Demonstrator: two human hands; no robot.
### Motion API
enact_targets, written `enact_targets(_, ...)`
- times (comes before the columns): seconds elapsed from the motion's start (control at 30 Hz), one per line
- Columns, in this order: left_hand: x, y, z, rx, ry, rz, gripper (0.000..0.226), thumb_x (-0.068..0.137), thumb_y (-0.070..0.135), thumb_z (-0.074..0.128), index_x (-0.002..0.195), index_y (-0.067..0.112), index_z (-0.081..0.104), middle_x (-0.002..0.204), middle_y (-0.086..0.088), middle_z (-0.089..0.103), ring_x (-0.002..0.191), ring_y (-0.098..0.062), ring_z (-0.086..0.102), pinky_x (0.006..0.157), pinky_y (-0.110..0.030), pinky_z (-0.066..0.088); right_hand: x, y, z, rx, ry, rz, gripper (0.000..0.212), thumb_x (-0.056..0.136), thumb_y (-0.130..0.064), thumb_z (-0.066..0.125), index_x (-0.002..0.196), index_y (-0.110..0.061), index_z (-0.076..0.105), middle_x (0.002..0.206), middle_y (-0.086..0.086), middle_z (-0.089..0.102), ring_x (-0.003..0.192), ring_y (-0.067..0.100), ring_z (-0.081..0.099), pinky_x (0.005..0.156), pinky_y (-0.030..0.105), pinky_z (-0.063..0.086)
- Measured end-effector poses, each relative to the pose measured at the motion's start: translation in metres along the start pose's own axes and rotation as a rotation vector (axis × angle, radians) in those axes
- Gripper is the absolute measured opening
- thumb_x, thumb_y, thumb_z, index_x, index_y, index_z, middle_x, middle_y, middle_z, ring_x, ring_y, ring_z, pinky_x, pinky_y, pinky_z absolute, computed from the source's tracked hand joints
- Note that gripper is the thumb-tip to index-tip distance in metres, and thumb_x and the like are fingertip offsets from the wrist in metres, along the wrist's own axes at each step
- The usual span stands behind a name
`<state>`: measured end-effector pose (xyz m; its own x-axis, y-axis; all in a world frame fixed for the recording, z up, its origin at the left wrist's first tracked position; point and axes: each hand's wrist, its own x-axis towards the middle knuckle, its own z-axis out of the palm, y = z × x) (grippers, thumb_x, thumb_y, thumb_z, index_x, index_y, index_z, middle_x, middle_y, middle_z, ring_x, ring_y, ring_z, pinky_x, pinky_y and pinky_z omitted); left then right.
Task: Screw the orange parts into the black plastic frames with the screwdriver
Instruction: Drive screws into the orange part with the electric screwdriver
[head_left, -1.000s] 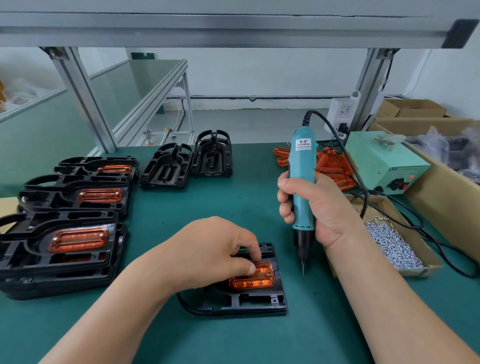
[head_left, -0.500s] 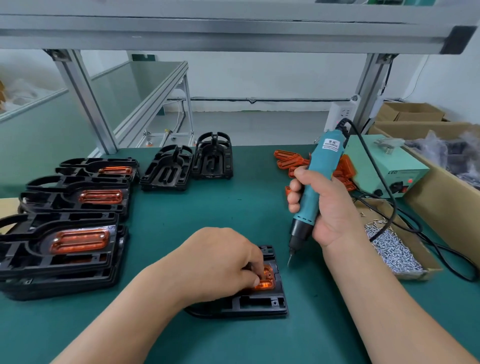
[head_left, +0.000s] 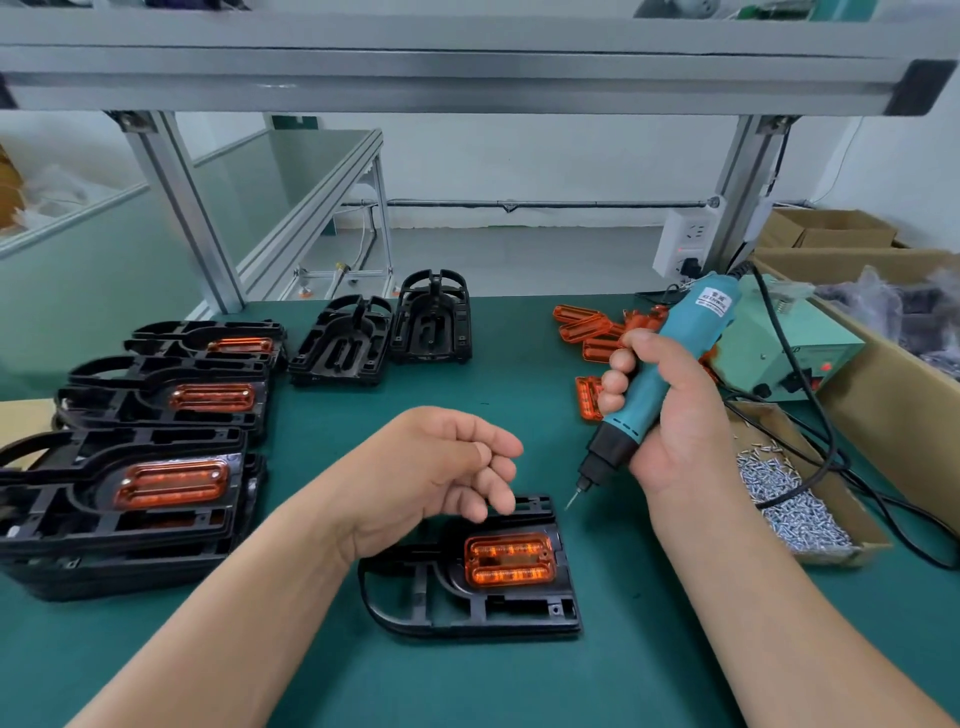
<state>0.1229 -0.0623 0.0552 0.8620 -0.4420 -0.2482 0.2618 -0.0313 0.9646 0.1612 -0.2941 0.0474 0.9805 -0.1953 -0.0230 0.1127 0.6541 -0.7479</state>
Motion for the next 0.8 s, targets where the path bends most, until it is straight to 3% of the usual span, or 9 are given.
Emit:
enact_targets(0.13, 0.002, -0.005, 0.003, -0.003, -0.009, -0.002, 0.017, 0.107, 0.005, 0.054, 0.115, -0.002, 0.067, 0.084, -0.011, 0.070, 0.059, -0.015, 0.065, 0.046, -0.019, 0.047, -0.001, 0.000, 0.003, 0.034, 0.000, -0.010, 0.010, 0.101, -0.009, 0.057, 0.093, -0.014, 0.056, 0.070, 0.003, 0.057, 0.053, 0.013, 0.053, 0.045, 0.022, 0.044)
enact_targets(0.3, 0.007, -0.010, 0.007, -0.034, 0.002, 0.016, 0.015, 0.103, 0.016, 0.066, 0.096, 0.009, 0.076, 0.080, -0.009, 0.066, 0.051, -0.010, 0.050, 0.042, -0.017, 0.037, -0.006, -0.001, 0.005, 0.113, -0.015, -0.045, 0.010, 0.102, -0.011, 0.057, 0.092, -0.015, 0.056, 0.072, 0.001, 0.056, 0.056, 0.012, 0.052, 0.048, 0.021, 0.044)
enact_targets(0.43, 0.006, -0.010, 0.007, -0.099, -0.036, 0.005, 0.018, 0.103, 0.014, 0.065, 0.095, 0.010, 0.080, 0.084, -0.008, 0.068, 0.053, -0.008, 0.049, 0.042, -0.016, 0.037, -0.011, -0.003, 0.006, 0.168, -0.018, -0.089, 0.011, 0.102, -0.013, 0.056, 0.091, -0.015, 0.056, 0.073, -0.001, 0.056, 0.057, 0.010, 0.052, 0.050, 0.020, 0.045)
enact_targets(0.6, 0.007, -0.010, 0.006, -0.087, -0.034, 0.005, 0.015, 0.106, 0.009, 0.059, 0.106, 0.000, 0.072, 0.091, -0.015, 0.073, 0.052, -0.009, 0.050, 0.042, -0.015, 0.036, -0.014, -0.004, 0.007, 0.229, -0.021, -0.140, 0.011, 0.102, -0.012, 0.055, 0.092, -0.014, 0.057, 0.075, 0.000, 0.056, 0.058, 0.011, 0.051, 0.052, 0.020, 0.046)
enact_targets(0.8, 0.007, -0.013, 0.006, -0.042, -0.057, 0.025, 0.019, 0.103, 0.020, 0.065, 0.090, 0.013, 0.076, 0.081, -0.005, 0.063, 0.052, -0.006, 0.039, 0.043, -0.015, 0.029, -0.016, -0.004, 0.007, 0.273, -0.038, -0.167, 0.013, 0.101, -0.015, 0.058, 0.088, -0.014, 0.060, 0.076, 0.000, 0.056, 0.059, 0.011, 0.052, 0.053, 0.021, 0.046)
